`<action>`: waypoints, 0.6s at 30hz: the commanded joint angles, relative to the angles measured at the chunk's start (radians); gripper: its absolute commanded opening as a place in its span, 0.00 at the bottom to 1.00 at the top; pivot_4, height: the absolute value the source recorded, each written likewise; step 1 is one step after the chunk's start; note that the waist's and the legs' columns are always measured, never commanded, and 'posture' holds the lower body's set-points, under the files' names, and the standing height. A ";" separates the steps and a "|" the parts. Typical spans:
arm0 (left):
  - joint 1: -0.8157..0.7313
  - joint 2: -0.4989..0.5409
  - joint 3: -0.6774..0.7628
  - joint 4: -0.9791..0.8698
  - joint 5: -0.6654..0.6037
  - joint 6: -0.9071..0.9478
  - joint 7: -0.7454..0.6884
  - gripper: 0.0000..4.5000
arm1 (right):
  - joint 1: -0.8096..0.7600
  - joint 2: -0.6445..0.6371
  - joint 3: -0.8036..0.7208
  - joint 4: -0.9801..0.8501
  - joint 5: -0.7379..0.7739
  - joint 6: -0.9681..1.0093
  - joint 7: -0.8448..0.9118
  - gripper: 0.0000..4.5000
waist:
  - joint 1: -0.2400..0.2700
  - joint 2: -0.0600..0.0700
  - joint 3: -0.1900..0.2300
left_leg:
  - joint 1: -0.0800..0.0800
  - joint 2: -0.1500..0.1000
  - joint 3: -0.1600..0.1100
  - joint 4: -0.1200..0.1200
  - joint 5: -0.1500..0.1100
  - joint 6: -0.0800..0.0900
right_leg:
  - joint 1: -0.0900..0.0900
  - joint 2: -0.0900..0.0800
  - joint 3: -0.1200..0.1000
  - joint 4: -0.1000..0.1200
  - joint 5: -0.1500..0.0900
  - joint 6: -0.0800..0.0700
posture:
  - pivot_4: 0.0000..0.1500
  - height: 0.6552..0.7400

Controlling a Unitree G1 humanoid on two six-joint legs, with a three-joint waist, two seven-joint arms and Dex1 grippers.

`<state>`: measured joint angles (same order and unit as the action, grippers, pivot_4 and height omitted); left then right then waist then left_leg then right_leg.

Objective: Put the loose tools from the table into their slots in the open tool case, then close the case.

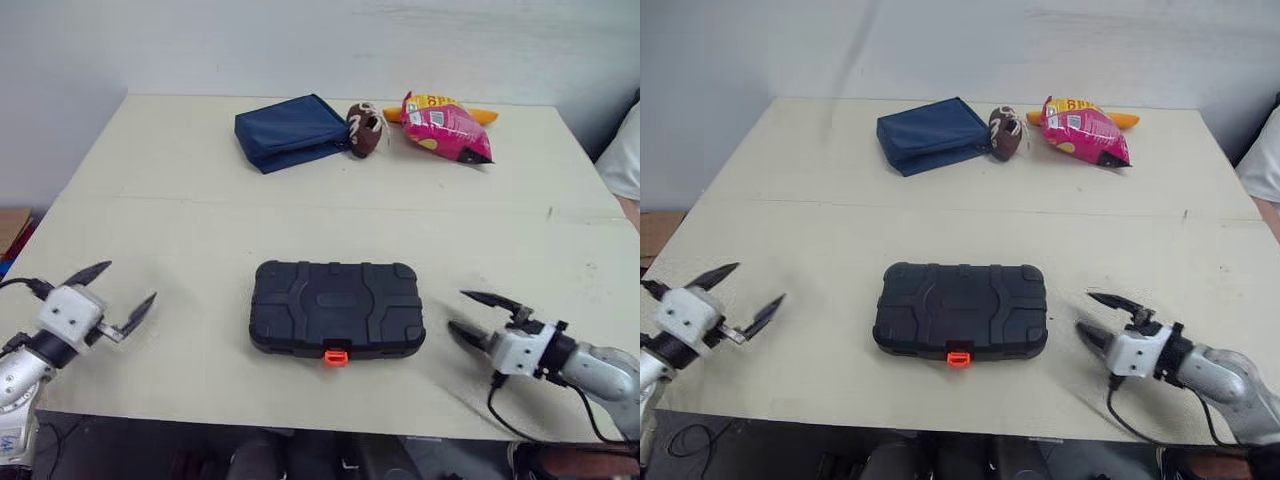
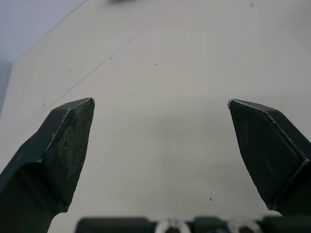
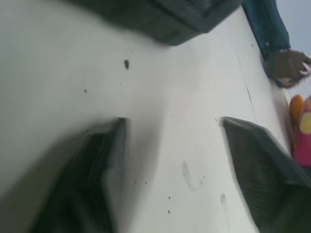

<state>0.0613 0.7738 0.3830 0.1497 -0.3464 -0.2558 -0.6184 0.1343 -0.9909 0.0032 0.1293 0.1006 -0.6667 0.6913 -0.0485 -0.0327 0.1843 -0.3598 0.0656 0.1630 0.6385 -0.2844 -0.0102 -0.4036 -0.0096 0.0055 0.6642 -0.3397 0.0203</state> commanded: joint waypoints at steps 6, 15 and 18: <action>-0.374 -0.041 -0.202 0.072 0.053 0.220 -0.082 0.72 | 0.095 -0.095 0.025 -0.333 0.371 0.486 0.338 0.00 | 0.001 -0.003 0.000 | 0.008 0.000 -0.001 -0.007 0.000 0.000 | 0.009 0.000 -0.001 -0.005 0.000 0.000 | 1.00 1.00; -0.795 -0.181 -0.475 0.513 0.253 0.180 -0.269 0.02 | -0.027 0.056 0.166 -0.398 0.247 0.724 0.313 0.00 | 0.002 -0.009 -0.001 | 0.005 0.000 0.000 -0.005 0.001 -0.004 | 0.005 0.001 -0.001 -0.004 0.000 0.000 | 1.00 1.00; -0.854 -0.210 -0.494 0.638 0.283 0.104 -0.307 0.02 | -0.077 0.120 0.192 -0.377 0.195 0.736 0.296 0.00 | -0.008 -0.011 -0.001 | 0.006 0.001 0.001 -0.005 0.002 -0.004 | 0.005 0.002 -0.001 -0.004 0.000 0.000 | 1.00 1.00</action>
<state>-0.7797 0.5560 -0.1116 0.7432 -0.0810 -0.1027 -0.9025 0.0657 -0.8918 0.1719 -0.2525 0.3344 0.0518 1.0098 -0.0569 -0.0436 0.1828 -0.3536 0.0665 0.1645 0.6333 -0.2825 -0.0148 -0.3982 -0.0078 0.0052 0.6604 -0.3398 0.0200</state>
